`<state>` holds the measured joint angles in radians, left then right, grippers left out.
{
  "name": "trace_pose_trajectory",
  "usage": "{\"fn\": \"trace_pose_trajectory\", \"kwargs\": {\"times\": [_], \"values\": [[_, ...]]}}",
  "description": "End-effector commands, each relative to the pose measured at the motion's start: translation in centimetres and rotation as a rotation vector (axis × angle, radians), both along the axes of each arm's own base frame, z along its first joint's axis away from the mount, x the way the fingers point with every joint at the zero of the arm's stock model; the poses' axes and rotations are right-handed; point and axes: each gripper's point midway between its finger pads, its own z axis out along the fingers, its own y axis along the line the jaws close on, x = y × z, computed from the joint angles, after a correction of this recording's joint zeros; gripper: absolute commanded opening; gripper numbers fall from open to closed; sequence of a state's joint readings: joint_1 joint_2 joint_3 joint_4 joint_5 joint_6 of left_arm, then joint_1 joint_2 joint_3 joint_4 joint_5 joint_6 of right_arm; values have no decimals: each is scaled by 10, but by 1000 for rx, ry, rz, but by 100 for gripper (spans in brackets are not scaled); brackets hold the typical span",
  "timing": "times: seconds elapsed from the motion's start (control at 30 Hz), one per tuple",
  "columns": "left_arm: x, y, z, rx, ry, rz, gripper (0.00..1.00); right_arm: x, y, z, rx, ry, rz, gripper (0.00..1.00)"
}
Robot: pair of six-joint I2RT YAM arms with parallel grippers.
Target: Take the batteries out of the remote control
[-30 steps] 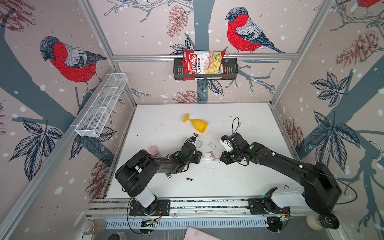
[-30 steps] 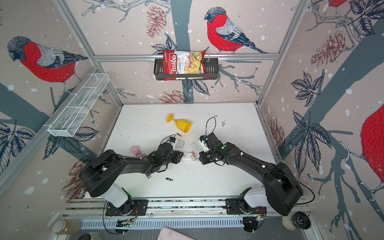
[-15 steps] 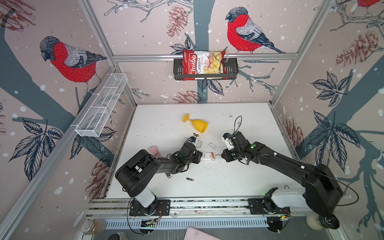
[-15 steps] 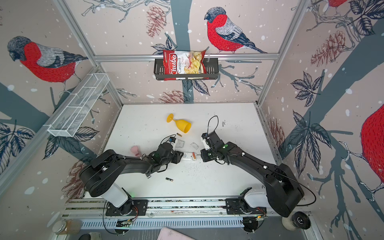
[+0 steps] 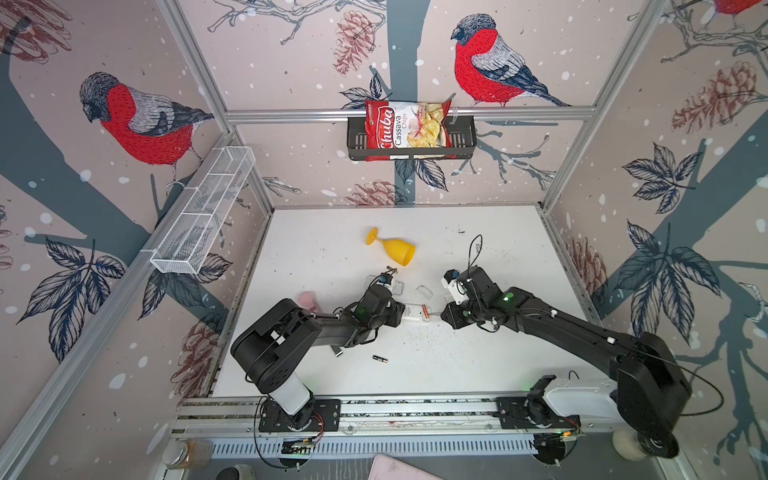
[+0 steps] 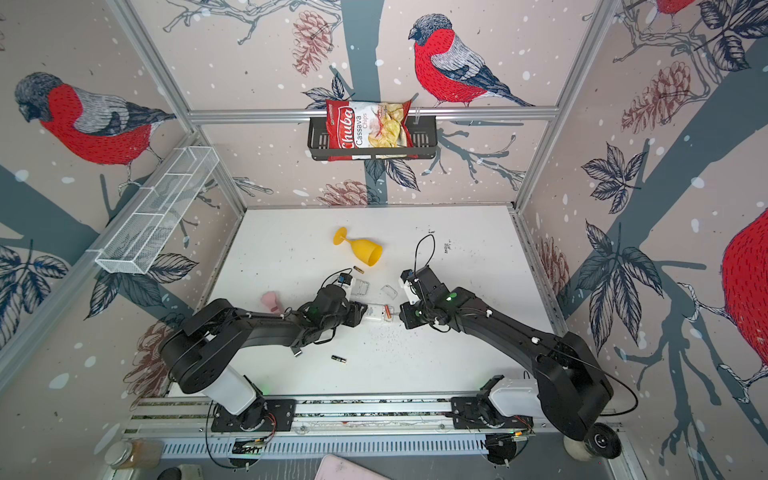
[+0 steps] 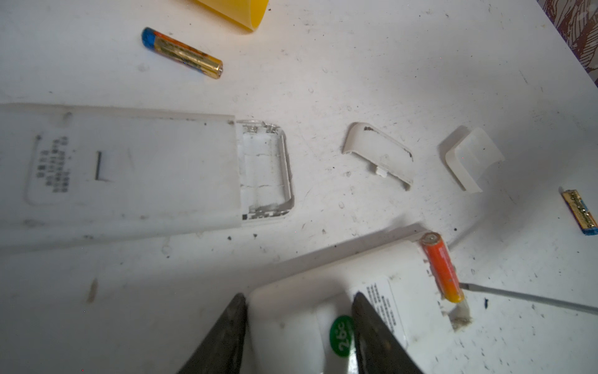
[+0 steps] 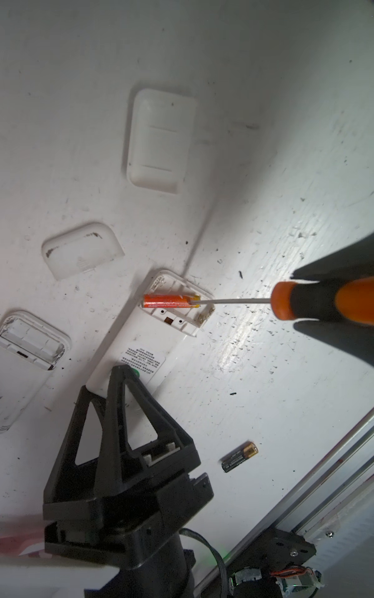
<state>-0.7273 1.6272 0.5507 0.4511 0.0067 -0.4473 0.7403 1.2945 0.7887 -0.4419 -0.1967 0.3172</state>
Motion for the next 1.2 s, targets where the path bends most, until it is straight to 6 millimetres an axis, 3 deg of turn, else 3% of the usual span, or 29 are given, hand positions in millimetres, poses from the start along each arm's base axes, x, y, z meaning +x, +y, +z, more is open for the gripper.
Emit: {"fn": "trace_pose_trajectory", "kwargs": {"times": [0.0,0.43,0.73,1.17], "values": [[-6,0,-6,9,31,-21,52,-7,-2,-3,-8,24,-1,0],[-6,0,-9,10,37,-20,51,-7,-4,2,-8,15,-10,0],[-6,0,-9,9,38,-22,51,-10,-3,-9,-33,38,-1,0],[-7,1,-9,7,37,-18,51,5,0,-4,-35,-12,-21,0]]}}
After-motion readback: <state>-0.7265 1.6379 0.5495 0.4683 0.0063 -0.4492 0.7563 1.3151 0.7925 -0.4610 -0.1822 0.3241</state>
